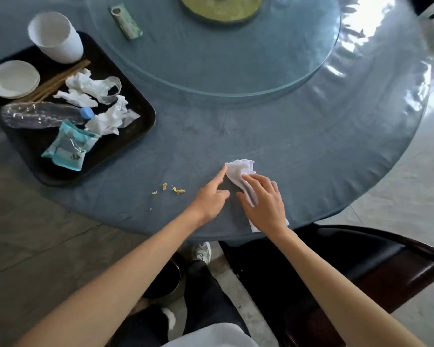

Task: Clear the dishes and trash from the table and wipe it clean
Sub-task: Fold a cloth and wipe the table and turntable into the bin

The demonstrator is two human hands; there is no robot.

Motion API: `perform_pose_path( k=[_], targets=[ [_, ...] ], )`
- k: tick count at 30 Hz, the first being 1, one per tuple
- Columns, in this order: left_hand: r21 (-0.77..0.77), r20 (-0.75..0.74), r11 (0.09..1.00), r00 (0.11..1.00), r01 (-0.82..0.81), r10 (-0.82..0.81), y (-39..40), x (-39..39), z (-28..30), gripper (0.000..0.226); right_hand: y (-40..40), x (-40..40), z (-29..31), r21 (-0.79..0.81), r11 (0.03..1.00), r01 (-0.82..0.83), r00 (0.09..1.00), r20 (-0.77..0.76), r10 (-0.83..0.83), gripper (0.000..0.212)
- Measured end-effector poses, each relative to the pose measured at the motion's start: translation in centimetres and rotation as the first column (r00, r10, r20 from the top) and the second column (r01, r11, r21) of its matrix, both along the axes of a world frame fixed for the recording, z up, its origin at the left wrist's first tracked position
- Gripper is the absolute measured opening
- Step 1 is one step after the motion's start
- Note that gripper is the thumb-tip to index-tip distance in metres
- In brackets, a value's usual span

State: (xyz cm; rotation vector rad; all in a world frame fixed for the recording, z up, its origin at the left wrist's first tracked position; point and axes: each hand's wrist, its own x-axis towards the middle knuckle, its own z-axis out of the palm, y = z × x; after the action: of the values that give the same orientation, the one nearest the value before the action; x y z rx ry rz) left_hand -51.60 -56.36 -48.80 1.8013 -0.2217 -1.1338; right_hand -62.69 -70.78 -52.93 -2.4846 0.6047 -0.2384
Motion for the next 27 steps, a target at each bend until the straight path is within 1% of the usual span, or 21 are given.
perform_pose_path(
  k=[2, 5, 8, 11, 14, 17, 19, 21, 23, 24, 26, 27],
  targets=[
    [-0.054, 0.066, 0.998, 0.997, -0.044, 0.048, 2.6, -0.2, 1.2, 0.065, 1.5, 0.2, 1.5, -0.032, 0.998, -0.048, 0.998, 0.030, 0.049, 0.046],
    [-0.129, 0.181, 0.974, 0.962, -0.184, 0.206, 8.2, -0.9, 2.4, 0.056, 5.6, 0.3, 3.3, -0.046, 0.989, -0.139, 0.989, 0.045, 0.141, 0.048],
    [-0.197, 0.256, 0.935, 0.905, -0.296, 0.341, 15.2, -2.4, 2.7, 0.060, 11.0, -0.2, 3.8, -0.058, 0.960, -0.274, 0.960, 0.054, 0.277, 0.050],
    [-0.199, 0.333, 0.886, 0.822, -0.419, 0.463, 22.8, -4.9, 1.7, 0.063, 17.1, -1.4, 3.2, -0.058, 0.910, -0.410, 0.910, 0.037, 0.412, 0.049],
    [-0.118, 0.374, 0.833, 0.753, -0.540, 0.541, 30.3, -8.4, -1.7, 0.064, 23.1, -3.0, 1.0, 0.002, 0.858, -0.513, 0.858, -0.005, 0.513, 0.050],
    [0.021, 0.305, 0.742, 0.712, -0.670, 0.633, 36.6, -12.6, -5.8, 0.070, 28.0, -4.7, -2.6, 0.115, 0.810, -0.574, 0.806, -0.096, 0.585, 0.052],
    [0.118, 0.217, 0.681, 0.688, -0.723, 0.693, 39.7, -15.5, -8.8, 0.072, 30.1, -5.7, -5.6, 0.213, 0.814, -0.541, 0.791, -0.201, 0.578, 0.053],
    [0.235, 0.137, 0.595, 0.633, -0.768, 0.762, 41.8, -18.0, -12.8, 0.070, 31.5, -6.4, -9.8, 0.301, 0.818, -0.490, 0.752, -0.330, 0.571, 0.057],
    [0.334, 0.066, 0.482, 0.530, -0.810, 0.845, 42.9, -20.2, -18.0, 0.068, 32.1, -6.9, -15.0, 0.325, 0.803, -0.499, 0.684, -0.421, 0.596, 0.060],
    [0.376, 0.052, 0.439, 0.492, -0.816, 0.869, 43.1, -21.4, -21.1, 0.067, 32.3, -7.0, -17.7, 0.333, 0.788, -0.519, 0.643, -0.455, 0.616, 0.062],
    [0.430, 0.021, 0.408, 0.461, -0.805, 0.887, 43.2, -23.4, -27.7, 0.068, 32.4, -6.8, -23.5, 0.364, 0.774, -0.518, 0.584, -0.511, 0.631, 0.063],
    [0.452, -0.016, 0.407, 0.449, -0.794, 0.893, 42.9, -24.2, -30.8, 0.068, 32.3, -6.6, -26.4, 0.377, 0.786, -0.490, 0.580, -0.532, 0.616, 0.064]
  ],
)
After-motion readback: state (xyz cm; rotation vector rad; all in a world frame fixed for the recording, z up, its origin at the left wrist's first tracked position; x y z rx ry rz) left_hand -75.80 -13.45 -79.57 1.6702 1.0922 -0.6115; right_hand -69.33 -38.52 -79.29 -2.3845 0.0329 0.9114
